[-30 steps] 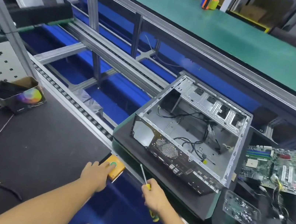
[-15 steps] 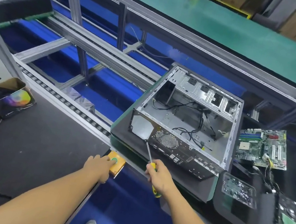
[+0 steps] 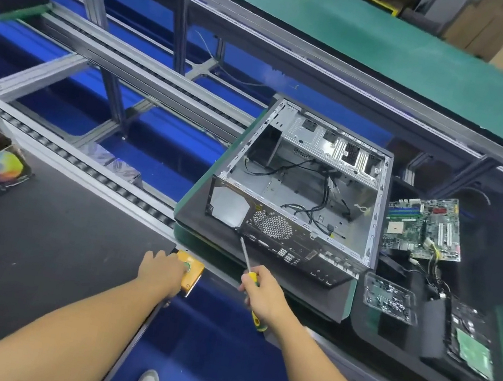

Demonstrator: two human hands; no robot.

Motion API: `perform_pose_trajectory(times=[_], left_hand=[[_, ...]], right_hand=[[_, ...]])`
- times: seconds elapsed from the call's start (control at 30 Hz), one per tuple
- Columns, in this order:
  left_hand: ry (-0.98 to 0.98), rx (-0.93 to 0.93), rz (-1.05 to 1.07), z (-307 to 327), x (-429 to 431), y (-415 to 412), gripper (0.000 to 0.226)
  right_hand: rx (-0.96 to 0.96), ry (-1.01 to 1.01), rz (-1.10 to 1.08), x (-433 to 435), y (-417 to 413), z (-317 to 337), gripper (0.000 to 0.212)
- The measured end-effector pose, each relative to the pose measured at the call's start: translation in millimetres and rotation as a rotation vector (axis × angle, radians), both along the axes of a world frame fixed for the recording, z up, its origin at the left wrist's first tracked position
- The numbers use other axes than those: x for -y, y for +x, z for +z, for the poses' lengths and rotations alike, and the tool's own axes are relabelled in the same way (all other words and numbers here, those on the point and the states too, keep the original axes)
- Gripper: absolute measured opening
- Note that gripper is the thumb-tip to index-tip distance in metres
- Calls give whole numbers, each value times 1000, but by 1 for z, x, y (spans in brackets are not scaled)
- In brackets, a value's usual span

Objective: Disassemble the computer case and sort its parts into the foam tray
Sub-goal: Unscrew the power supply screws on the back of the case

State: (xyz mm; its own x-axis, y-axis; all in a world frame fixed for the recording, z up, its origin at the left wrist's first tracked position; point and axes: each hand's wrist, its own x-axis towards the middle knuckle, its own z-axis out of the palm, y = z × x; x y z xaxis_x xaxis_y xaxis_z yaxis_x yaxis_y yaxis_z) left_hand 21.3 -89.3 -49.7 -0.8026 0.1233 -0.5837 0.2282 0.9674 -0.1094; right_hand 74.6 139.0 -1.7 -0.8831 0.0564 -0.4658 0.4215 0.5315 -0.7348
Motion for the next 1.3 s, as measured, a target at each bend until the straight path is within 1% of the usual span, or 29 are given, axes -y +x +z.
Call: perform_pose_trajectory(times=[0.03,0.07,0.1,0.17,0.3,0.4,0.47,0.53,0.6,0.7,0.77,0.83,0.93,1.0,1.07,1.17,1.3], left_hand=[[15,-69,16,2,0,-3,45],[44,-124,38,5,1,-4,40],[84,-160,59,8,3,-6,39],[178,-158,85,12,9,-6,42],[333,34,204,27,25,-12,34],[362,154,166,37,33,-17,30],[376,180,131,45,35,-20,29],[428,154,125,57,35,-25,26],[532,117,146,71,31,-32,20],[713,99,165,92,20,-40,17],[811,140,183,105,10,-45,18],[859,193,194,118,-3,-47,23],[906,275,113,139,-26,-50,29],[978,364,81,150,-42,-51,23],[1072,427,102,158,-58,-49,18],[1182,409,157,161,-82,-46,18],[1233,239,151,151,-104,-46,12]], right_hand=[[-2,5,5,0,1,1,10],[0,4,9,0,2,2,10],[4,-3,13,0,2,4,10],[2,-21,11,2,1,9,10],[-47,-28,0,7,-4,23,9],[-62,-82,-16,11,-9,39,9],[-67,-121,-27,11,-12,50,11],[-79,-160,-48,10,-14,62,11],[-95,-191,-79,7,-16,74,11],[-135,-205,-136,-2,-16,89,16],[-169,-213,-182,-9,-14,95,15],[-213,-268,-252,-17,-9,98,14],[-265,-372,-394,-31,-2,102,19],[-294,-405,-465,-41,4,105,17],[-331,-424,-510,-48,10,109,13],[-363,-474,-559,-55,19,115,14],[-347,-501,-617,-64,30,125,16]])
